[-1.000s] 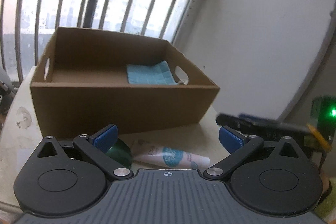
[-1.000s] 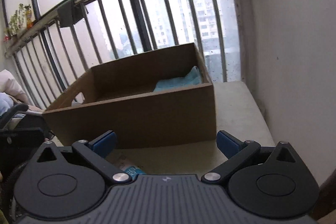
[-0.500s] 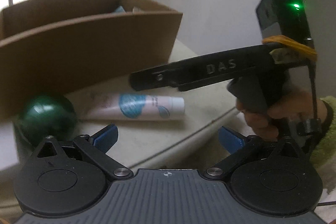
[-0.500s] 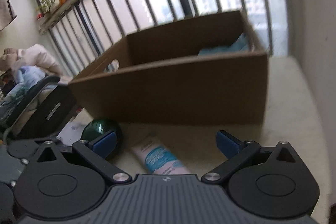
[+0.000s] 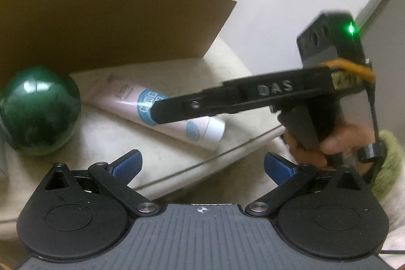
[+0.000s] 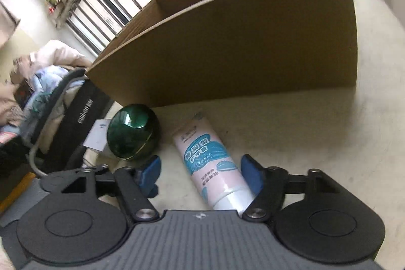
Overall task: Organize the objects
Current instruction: 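Close the left and right grippers on the pink hand cream tube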
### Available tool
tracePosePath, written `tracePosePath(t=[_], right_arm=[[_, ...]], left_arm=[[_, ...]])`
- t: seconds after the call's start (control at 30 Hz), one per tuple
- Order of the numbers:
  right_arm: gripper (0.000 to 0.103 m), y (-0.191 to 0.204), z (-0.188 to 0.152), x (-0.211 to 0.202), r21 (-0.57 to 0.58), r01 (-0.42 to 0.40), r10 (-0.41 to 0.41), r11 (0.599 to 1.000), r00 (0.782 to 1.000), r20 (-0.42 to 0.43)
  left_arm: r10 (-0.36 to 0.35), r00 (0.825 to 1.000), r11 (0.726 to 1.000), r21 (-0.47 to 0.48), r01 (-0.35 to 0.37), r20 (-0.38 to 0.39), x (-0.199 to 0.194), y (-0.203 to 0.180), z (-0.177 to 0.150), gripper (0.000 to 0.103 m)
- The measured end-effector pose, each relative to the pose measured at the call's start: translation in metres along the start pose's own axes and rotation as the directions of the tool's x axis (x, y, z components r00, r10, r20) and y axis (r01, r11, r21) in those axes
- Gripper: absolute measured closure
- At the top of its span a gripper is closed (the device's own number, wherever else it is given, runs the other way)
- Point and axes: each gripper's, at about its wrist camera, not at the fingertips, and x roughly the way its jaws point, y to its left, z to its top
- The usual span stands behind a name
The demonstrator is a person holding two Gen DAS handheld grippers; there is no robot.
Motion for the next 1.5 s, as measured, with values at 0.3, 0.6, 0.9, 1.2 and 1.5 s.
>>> tracePosePath(t=[0.3, 0.6, 0.9, 1.2, 1.5], right_arm=[[0.054, -0.004, -0.019, 0.0, 0.136, -0.13, 0.139, 0.982, 0.989, -0.059], [0.068, -0.009, -0.033, 0.005, 0.228, -0.188, 0.205, 0.955, 0.978, -0.05], [0.069, -0.022, -0.064, 0.007, 0.388, -0.279, 0.321, 0.878, 0.946, -0.045], [0.069, -0.033, -0.07, 0.031, 0.515, -0.347, 0.399, 0.784, 0.917, 0.011], [0.069, -0.034, -0.082, 0.028, 0.532, -0.368, 0.445, 0.762, 0.895, -0.019]], left_arm=[[-0.058, 0.998, 0.989, -0.136, 0.057, -0.007, -0.004, 0.025, -0.003, 0.001], [-0.078, 0.994, 0.993, -0.094, 0.07, -0.082, -0.01, 0.012, -0.009, 0.002], [-0.11, 0.98, 0.989, -0.121, 0.09, -0.164, -0.009, 0.019, -0.016, 0.006], [-0.107, 0.981, 0.986, -0.146, 0.083, -0.162, -0.009, 0.024, -0.018, 0.007], [-0.091, 0.968, 0.982, -0.185, 0.048, -0.233, 0.009, 0.032, -0.016, 0.036]])
